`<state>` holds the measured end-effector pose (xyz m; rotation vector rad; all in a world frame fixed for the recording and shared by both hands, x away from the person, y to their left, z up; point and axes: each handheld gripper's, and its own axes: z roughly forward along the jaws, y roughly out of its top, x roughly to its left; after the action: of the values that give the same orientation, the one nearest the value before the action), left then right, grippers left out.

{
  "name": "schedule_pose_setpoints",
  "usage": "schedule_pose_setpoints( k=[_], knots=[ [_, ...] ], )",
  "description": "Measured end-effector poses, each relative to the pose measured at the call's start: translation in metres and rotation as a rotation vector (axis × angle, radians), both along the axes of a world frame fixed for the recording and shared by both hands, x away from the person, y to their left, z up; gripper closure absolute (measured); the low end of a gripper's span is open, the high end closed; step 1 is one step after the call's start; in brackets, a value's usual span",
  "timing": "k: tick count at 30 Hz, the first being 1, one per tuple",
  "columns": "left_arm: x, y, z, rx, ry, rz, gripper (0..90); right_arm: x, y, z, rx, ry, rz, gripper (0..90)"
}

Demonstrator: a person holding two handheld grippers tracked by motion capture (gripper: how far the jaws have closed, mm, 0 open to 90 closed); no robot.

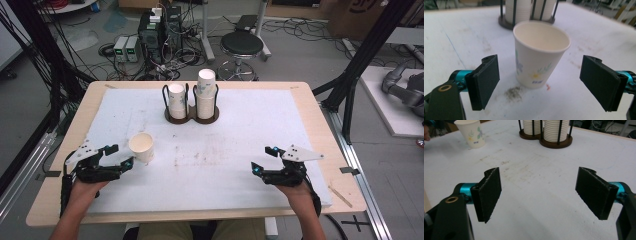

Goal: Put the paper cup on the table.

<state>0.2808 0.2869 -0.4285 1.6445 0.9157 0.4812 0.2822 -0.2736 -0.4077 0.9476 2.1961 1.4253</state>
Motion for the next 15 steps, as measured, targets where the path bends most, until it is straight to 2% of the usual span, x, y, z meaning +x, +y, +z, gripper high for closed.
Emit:
schedule_pose_setpoints(
  k=[4, 12, 15],
  knots=[
    [-0.002, -0.002, 0.009, -0.039, -0.076, -0.008, 16.0, 0.0, -0.002, -0.001, -0.019, 0.0, -0.027, 21.5],
    [-0.002, -0.002, 0.013, -0.101, -0.115, -0.007, 16.1, -0.004, -0.008, -0.003, -0.009, 0.009, -0.069, 21.5],
    [-0.003, 0.001, 0.014, -0.108, -0.124, -0.002, 16.2, -0.005, -0.011, -0.003, -0.006, 0.008, -0.08, 21.5]
  ],
)
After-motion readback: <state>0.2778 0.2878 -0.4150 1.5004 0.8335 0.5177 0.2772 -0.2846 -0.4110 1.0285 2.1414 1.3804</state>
